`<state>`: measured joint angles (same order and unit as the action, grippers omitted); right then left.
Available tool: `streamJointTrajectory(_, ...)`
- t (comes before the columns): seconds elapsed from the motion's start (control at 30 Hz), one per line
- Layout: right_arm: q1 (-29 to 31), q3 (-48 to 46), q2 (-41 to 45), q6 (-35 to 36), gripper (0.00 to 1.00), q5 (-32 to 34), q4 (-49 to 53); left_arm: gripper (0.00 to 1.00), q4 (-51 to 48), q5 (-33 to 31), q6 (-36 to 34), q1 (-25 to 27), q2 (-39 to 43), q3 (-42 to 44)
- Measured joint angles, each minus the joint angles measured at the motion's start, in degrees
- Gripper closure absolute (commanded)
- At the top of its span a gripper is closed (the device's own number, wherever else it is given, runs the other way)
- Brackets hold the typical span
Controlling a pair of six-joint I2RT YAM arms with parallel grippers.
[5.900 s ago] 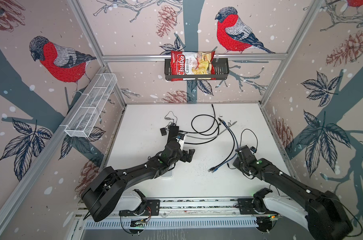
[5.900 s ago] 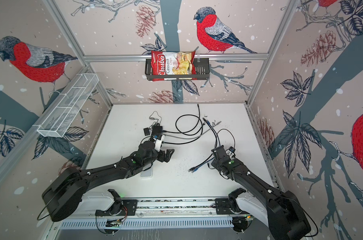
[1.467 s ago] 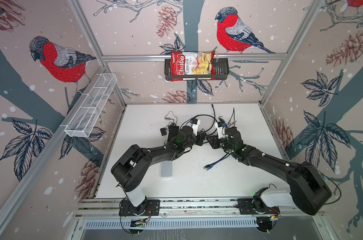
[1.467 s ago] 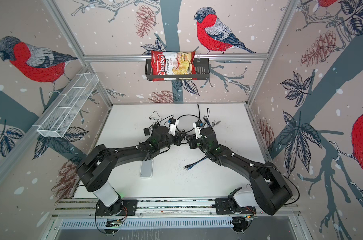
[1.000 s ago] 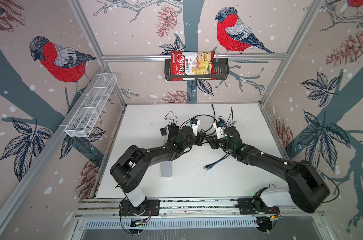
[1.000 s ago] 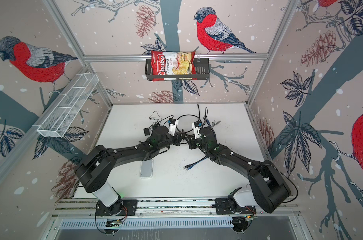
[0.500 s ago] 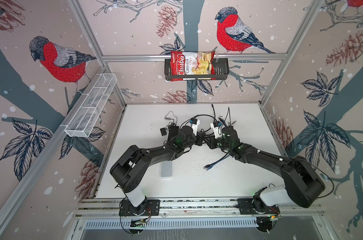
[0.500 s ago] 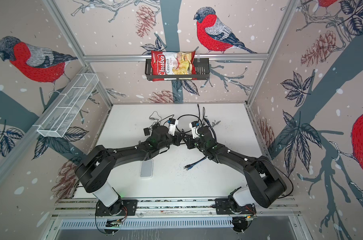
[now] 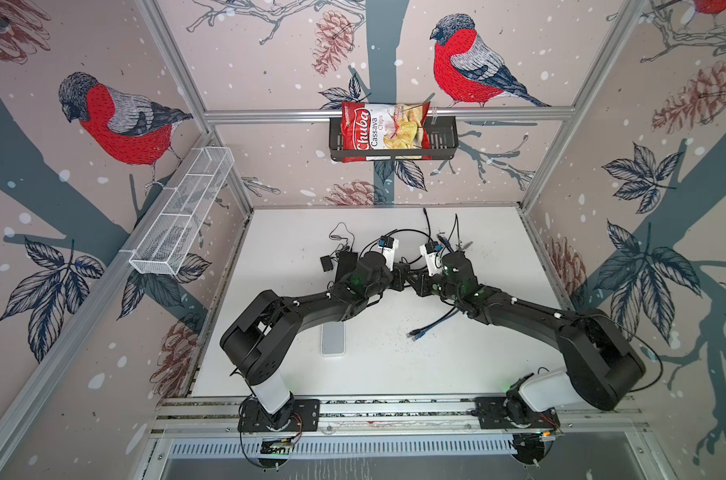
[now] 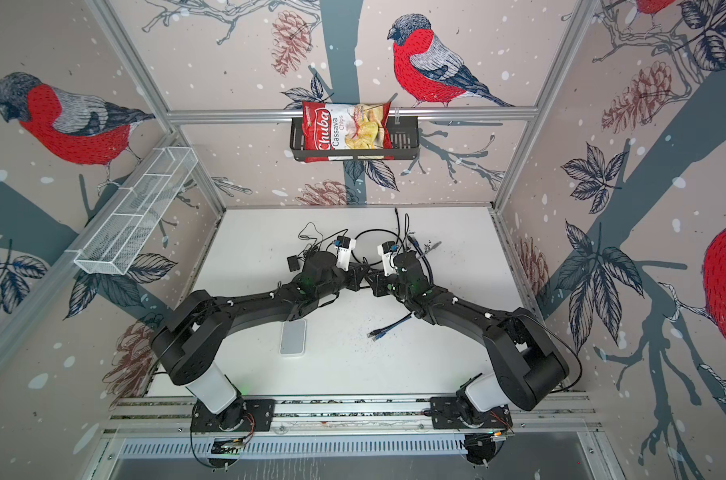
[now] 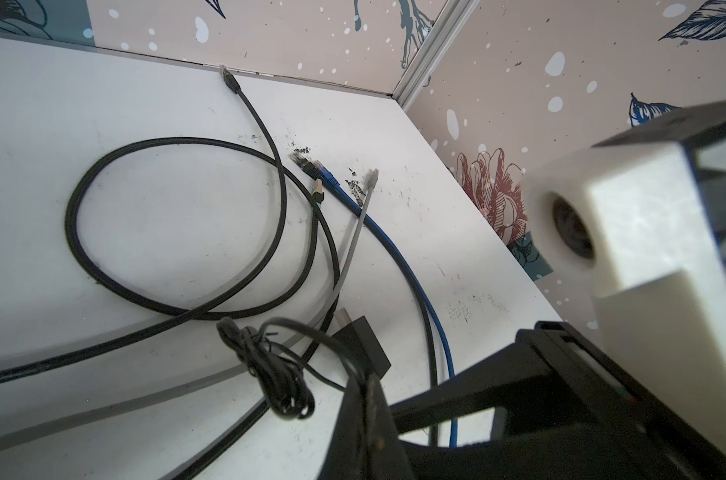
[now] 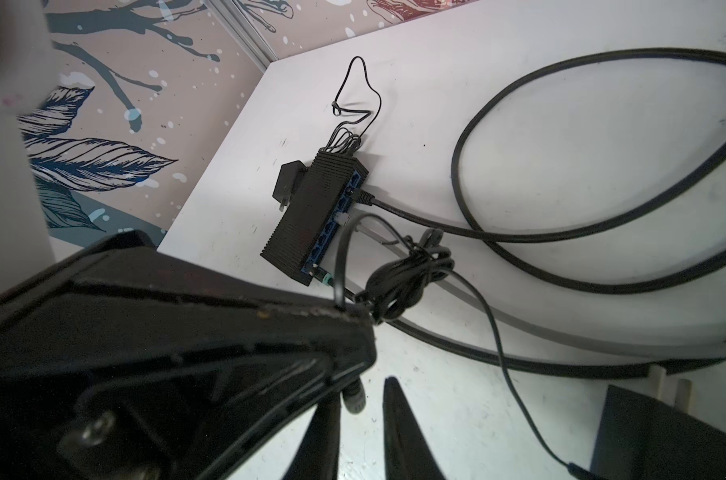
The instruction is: Insert the plug into the switch port
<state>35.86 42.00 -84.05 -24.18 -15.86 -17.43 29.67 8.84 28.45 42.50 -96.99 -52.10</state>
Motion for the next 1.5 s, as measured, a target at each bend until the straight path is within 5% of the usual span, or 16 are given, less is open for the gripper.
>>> streamJointTrajectory(0.37,0.1,0.1,-0.2,0.0,0.97,-0.2,-0.5,1.0,0.8,-0.4,-0.2,-0.1,-0.4,0.1)
streamJointTrajectory(0.63,0.1,0.1,0.0,0.0,0.7,1.1,-0.3,1.0,0.5,-1.4,-0.3,-0.1,0.1,0.1)
streamJointTrajectory(1.5,2.5,-0.5,1.9,3.3,0.72,4.7,-0.9,1.0,-11.1,-4.6,11.6,-0.1,0.3,-4.2)
